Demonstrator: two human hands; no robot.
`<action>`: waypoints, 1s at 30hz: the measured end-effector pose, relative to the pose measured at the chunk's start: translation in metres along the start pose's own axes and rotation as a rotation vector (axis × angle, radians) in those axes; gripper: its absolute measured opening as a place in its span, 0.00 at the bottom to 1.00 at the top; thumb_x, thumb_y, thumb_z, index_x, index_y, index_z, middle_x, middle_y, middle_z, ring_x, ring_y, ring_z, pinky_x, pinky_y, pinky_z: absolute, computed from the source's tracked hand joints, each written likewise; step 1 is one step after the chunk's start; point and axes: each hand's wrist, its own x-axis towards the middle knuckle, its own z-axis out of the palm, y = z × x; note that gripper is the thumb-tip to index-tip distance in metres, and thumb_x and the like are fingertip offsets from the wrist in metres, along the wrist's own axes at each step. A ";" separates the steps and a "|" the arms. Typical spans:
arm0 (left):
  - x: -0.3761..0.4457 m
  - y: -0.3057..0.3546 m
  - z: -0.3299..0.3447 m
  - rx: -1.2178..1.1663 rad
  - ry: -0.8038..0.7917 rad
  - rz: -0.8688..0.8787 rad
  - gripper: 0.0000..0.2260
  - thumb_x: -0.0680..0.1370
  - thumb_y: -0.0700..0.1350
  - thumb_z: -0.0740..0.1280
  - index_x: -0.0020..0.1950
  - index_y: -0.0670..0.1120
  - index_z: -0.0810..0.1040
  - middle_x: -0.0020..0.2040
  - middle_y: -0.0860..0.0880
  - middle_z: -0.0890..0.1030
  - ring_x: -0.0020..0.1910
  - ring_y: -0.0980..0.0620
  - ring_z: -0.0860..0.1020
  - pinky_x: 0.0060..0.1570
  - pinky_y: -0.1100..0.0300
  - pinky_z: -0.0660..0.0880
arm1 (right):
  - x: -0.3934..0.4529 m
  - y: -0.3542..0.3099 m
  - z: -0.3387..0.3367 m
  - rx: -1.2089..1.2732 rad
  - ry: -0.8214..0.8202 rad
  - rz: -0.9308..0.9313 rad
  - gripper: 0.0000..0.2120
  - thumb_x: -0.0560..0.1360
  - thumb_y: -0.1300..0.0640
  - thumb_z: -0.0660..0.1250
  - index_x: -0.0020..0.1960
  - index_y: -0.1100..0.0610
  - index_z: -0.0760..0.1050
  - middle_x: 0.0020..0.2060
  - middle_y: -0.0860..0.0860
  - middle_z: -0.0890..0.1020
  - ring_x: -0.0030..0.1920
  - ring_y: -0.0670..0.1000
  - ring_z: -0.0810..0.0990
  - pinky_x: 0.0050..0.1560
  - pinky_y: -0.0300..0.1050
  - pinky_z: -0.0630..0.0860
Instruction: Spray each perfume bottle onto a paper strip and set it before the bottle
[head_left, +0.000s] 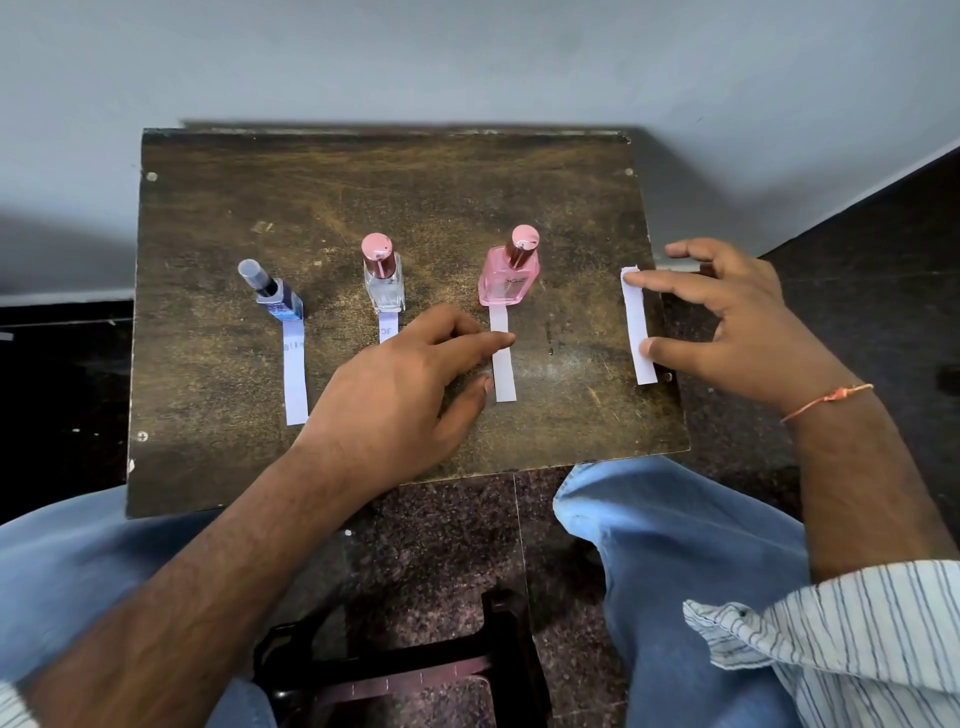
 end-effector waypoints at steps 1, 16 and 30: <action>0.000 0.000 0.000 -0.001 -0.001 0.003 0.20 0.84 0.51 0.69 0.76 0.58 0.78 0.63 0.62 0.78 0.41 0.59 0.78 0.38 0.51 0.84 | 0.000 0.000 0.000 -0.004 -0.001 -0.001 0.32 0.74 0.49 0.80 0.72 0.29 0.73 0.79 0.46 0.67 0.78 0.60 0.60 0.77 0.55 0.57; 0.001 0.001 0.003 -0.007 0.015 0.012 0.19 0.84 0.51 0.69 0.75 0.59 0.79 0.63 0.62 0.78 0.46 0.56 0.82 0.38 0.50 0.84 | -0.003 -0.001 0.001 0.031 0.089 -0.056 0.30 0.76 0.54 0.79 0.73 0.34 0.76 0.77 0.46 0.69 0.75 0.54 0.61 0.74 0.48 0.55; 0.000 0.003 -0.001 -0.014 0.023 0.025 0.17 0.84 0.51 0.69 0.74 0.57 0.80 0.60 0.61 0.79 0.44 0.57 0.81 0.38 0.51 0.84 | 0.010 -0.019 0.009 0.040 0.431 -0.172 0.25 0.81 0.50 0.69 0.78 0.50 0.76 0.76 0.52 0.74 0.77 0.56 0.68 0.76 0.34 0.56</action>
